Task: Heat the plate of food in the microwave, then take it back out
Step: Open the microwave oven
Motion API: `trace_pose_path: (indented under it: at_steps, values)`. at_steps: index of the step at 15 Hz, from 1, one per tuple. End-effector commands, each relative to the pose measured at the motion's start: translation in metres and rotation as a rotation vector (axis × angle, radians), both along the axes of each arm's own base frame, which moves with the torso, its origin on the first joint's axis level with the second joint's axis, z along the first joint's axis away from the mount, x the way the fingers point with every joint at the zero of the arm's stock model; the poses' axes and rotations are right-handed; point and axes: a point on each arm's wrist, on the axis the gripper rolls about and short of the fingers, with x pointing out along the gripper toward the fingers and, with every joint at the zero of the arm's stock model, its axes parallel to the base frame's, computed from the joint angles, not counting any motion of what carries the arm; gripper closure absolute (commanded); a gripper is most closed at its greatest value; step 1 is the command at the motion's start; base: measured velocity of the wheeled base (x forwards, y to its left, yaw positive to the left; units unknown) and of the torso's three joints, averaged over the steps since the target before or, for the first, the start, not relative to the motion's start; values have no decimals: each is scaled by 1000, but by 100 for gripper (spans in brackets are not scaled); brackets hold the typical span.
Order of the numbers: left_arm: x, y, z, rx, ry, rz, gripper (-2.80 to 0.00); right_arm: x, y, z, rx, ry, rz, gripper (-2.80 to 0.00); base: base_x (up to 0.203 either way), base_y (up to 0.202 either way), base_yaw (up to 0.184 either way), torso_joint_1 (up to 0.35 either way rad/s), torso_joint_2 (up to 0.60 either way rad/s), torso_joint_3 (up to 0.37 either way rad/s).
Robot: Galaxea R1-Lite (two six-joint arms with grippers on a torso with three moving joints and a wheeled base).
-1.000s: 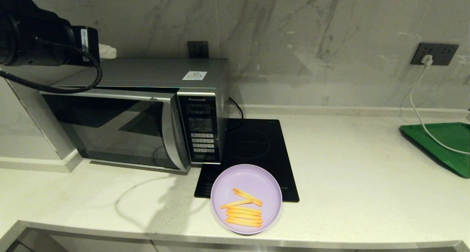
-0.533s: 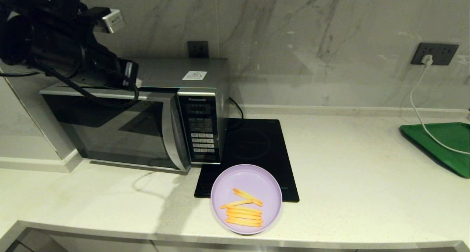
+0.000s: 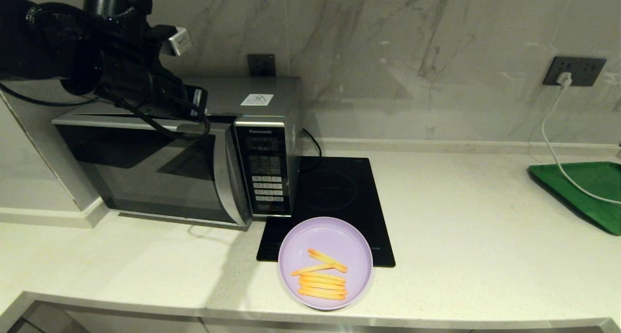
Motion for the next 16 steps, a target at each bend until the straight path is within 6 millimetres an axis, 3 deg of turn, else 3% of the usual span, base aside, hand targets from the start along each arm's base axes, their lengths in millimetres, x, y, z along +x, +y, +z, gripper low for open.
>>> trace_pose_path:
  at_steps: [1, 5, 9, 13, 16]
  values:
    - [10, -3, -10, 6, 23, 1, 0, 0, 0, 0, 0, 0, 0, 0, 0, 0, 0, 0, 0, 0]
    - [18, -4, -17, 7, 30, 5, 0, 0, 0, 0, 0, 0, 0, 0, 0, 0, 0, 0, 0, 0]
    - [12, -2, -11, 7, 21, 7, 0, 0, 0, 0, 0, 0, 0, 0, 0, 0, 0, 0, 0, 0]
    - [-15, 7, 5, 31, 27, 54, 0, 0, 0, 0, 0, 0, 0, 0, 0, 0, 0, 0, 0, 0]
    - [-39, 20, 4, 67, 120, 99, 0, 0, 0, 0, 0, 0, 1, 0, 0, 0, 0, 0, 0, 0]
